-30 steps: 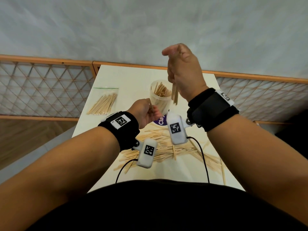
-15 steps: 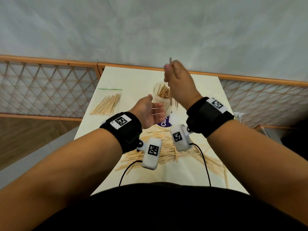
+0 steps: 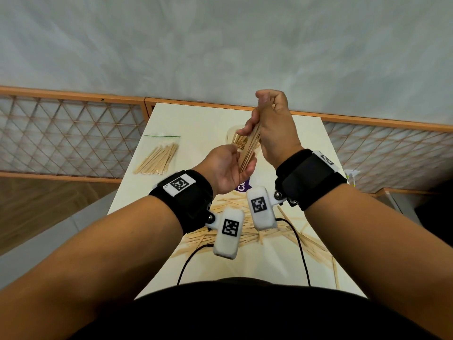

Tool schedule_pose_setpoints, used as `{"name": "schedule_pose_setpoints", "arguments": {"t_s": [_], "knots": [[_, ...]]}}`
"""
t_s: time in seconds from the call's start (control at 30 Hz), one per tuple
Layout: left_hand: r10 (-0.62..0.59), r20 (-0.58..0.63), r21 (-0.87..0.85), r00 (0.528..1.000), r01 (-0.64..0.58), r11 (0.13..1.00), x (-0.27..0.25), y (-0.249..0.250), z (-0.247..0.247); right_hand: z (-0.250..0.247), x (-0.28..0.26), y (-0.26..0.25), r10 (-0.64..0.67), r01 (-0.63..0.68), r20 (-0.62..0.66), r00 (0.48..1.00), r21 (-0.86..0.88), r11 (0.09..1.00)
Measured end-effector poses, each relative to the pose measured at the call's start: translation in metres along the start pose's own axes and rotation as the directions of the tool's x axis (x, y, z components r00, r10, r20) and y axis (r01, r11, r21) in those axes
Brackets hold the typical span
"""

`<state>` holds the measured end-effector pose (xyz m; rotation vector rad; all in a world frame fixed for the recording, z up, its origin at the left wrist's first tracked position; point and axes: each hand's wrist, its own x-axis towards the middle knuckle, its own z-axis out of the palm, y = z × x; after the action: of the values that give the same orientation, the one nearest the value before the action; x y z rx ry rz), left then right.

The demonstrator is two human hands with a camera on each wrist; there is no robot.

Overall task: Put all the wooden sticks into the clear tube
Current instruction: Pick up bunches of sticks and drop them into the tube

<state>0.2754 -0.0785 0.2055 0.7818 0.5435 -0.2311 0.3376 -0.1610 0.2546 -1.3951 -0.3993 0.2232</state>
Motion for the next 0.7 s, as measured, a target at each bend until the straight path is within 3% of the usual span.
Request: {"name": "schedule_pose_setpoints", "arguments": {"t_s": [0.07, 0.17, 0.4, 0.5, 0.57, 0.63, 0.7], "knots": [[0.061, 0.088, 0.151, 0.994, -0.074, 0.986, -0.002, -0.002, 0.001, -0.004, 0.005, -0.001, -0.044, 0.041, -0.034, 0.998, -0.079, 0.996], [0.149, 0.220, 0.390, 0.964, -0.227, 0.893, -0.006, -0.005, 0.003, -0.013, 0.009, 0.004, -0.122, 0.103, -0.053, 0.991, -0.273, 0.957], [0.185, 0.237, 0.592, 0.954, -0.293, 0.751, -0.009, -0.006, -0.003, -0.031, 0.013, 0.018, -0.168, 0.170, 0.067, 0.983, -0.656, 0.735], [0.222, 0.216, 0.665, 0.951, -0.310, 0.680, -0.004, -0.006, -0.007, -0.038, 0.017, 0.012, -0.013, 0.106, 0.142, 0.990, -0.674, 0.731], [0.234, 0.201, 0.699, 0.951, -0.306, 0.646, 0.000, -0.003, -0.016, -0.047, 0.022, 0.002, 0.160, 0.003, 0.248, 0.955, -0.549, 0.836], [0.206, 0.198, 0.705, 0.958, -0.285, 0.649, 0.004, 0.001, -0.024, -0.058, 0.029, -0.009, 0.269, -0.111, 0.333, 0.904, -0.425, 0.899], [0.149, 0.198, 0.678, 0.969, -0.245, 0.693, 0.006, 0.003, -0.027, -0.065, 0.035, -0.016, 0.301, -0.141, 0.337, 0.892, -0.425, 0.894]]}}
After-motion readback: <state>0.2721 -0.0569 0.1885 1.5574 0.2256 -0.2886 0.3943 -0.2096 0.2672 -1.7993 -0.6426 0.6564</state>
